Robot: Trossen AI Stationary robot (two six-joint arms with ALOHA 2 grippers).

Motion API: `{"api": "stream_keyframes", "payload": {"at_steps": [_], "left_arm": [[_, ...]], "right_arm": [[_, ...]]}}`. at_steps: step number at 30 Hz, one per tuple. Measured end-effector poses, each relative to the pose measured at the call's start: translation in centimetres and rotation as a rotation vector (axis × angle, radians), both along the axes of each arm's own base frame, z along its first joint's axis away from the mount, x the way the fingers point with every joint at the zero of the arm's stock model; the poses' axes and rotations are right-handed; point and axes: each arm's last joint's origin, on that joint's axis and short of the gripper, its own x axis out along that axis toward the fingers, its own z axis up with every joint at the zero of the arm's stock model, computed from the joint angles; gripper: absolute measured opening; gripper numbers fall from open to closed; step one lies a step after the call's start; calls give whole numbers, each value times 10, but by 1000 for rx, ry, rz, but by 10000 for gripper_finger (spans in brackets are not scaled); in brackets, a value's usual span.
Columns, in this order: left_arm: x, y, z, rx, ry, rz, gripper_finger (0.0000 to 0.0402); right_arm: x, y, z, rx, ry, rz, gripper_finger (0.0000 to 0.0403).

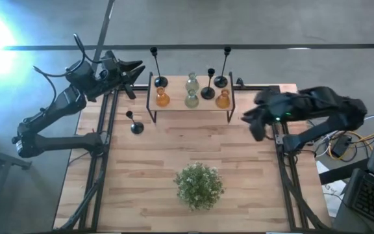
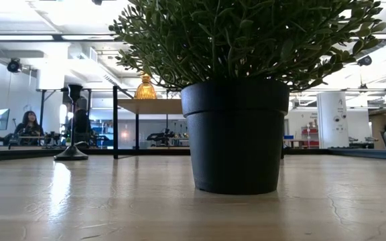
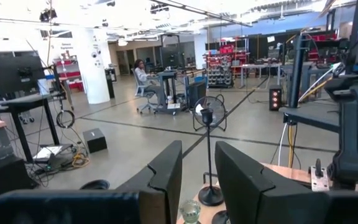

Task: Pick & Place candle stick holders
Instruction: Put the small black candle holder on the shelf

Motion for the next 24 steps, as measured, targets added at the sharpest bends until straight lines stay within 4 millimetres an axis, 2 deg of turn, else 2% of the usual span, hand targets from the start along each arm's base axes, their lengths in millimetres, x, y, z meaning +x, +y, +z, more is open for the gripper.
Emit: {"api": "stream_keyframes", "payload": {"at_steps": [2,5,10,15,19,22,24], "left_arm": [[0,0,0,0,1,-1,101],[0,0,-1,12,18,1,101],[0,0,-3,33,53,6,101],[1,2,-5,29,65,10,101],[1,2,-5,29,67,15,101],[1,3,-7,32,90,23,101],[2,4,-9,25,105,25,101]], "right_arm": [[-15,3,-5,21,-29,-12,63],[-31,7,-23,51,-87,-11,19],[-34,15,-66,103,-268,101,8],[-37,17,-118,81,-337,270,8],[-41,16,-154,-27,-362,339,8],[-43,11,-168,-219,-415,383,8],[-46,6,-174,-289,-441,371,8]]}}
